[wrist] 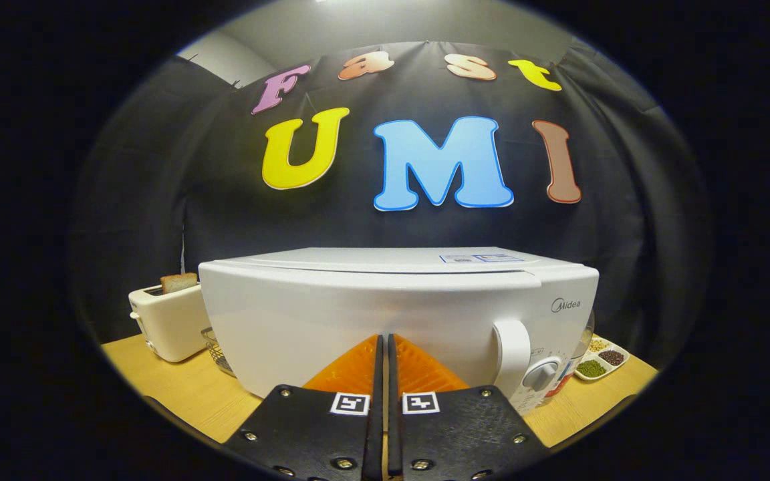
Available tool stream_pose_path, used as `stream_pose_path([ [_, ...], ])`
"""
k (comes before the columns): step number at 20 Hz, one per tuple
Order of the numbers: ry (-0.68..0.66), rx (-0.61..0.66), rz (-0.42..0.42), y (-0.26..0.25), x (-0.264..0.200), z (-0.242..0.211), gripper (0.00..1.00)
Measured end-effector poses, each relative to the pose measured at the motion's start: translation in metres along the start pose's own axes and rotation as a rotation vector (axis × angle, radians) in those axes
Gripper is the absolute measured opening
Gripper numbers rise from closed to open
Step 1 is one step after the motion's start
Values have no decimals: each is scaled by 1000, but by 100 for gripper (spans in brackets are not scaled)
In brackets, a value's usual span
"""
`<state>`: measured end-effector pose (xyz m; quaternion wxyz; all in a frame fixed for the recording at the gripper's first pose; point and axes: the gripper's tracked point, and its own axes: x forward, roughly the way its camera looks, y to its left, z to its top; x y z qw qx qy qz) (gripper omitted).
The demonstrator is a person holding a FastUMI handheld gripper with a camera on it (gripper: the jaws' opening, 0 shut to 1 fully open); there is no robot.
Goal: Open the microwave, put the food inside, and close the microwave door.
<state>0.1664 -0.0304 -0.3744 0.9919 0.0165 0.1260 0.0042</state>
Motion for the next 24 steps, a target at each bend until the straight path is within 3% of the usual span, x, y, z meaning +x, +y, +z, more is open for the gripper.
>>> stream_pose_path([
  [9,-3,-14,-41,-2,7,-1,4],
  [14,43,22,55,21,-7,-6,10],
  [15,43,42,72,27,-13,-2,14],
  [16,40,51,78,32,-19,4,39],
  [17,36,30,68,32,-26,12,46],
  [21,-17,-47,-19,22,-58,52,53],
  [24,-48,-49,-14,30,-90,89,71],
])
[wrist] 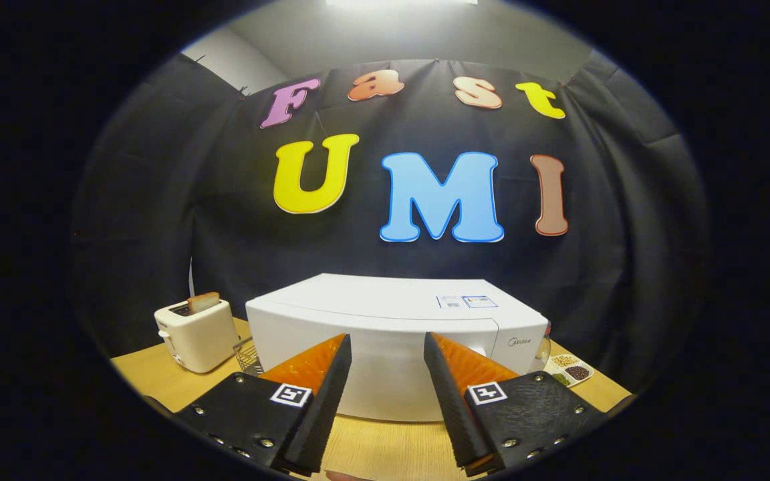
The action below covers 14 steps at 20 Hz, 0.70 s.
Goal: Open the microwave, put the food inside, and close the microwave door.
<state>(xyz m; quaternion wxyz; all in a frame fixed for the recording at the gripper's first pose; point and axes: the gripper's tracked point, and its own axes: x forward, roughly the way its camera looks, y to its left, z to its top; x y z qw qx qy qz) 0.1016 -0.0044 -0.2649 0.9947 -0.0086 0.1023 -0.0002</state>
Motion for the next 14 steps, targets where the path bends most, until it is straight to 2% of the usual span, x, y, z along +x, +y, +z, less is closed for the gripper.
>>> stream_pose_path([
  [2,-46,-26,-8,1,-17,31,70],
  [5,-84,-66,-86,-12,-42,65,71],
  [6,-83,-61,-91,-12,-51,74,77],
  [9,-104,-17,-76,-8,-81,105,80],
  [10,-119,-5,-82,-10,-89,117,89],
  [14,-161,43,-94,-15,-117,150,96],
])
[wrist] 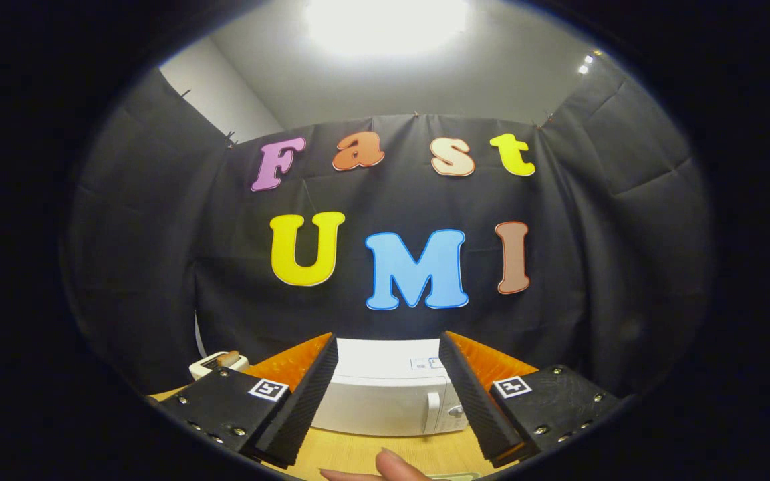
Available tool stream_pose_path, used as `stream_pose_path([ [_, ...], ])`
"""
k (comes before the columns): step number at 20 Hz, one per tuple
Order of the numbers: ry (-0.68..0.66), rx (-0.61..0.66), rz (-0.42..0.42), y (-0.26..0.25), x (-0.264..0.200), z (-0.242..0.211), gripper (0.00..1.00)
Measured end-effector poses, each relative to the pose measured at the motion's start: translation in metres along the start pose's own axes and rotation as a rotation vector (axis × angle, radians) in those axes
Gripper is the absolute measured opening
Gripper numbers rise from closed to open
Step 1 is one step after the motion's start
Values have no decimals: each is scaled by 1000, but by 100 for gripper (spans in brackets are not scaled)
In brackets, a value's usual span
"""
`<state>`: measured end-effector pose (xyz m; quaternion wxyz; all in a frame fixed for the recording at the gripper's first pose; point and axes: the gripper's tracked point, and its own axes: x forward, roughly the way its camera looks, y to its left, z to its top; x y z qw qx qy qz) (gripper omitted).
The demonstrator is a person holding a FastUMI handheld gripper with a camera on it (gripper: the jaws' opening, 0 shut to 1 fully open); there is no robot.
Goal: Open the microwave, put the food inside, and close the microwave door.
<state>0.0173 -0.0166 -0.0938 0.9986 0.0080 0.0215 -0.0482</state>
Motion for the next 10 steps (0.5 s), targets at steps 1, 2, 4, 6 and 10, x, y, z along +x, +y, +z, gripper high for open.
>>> stream_pose_path([
  [1,-15,2,-5,-2,-2,9,96],
  [2,-23,-1,-15,-5,-4,15,96],
  [4,-50,-18,-18,-5,-8,29,96],
  [6,-73,-39,-31,-7,-10,40,96],
  [10,-56,-38,-7,2,-16,43,96],
])
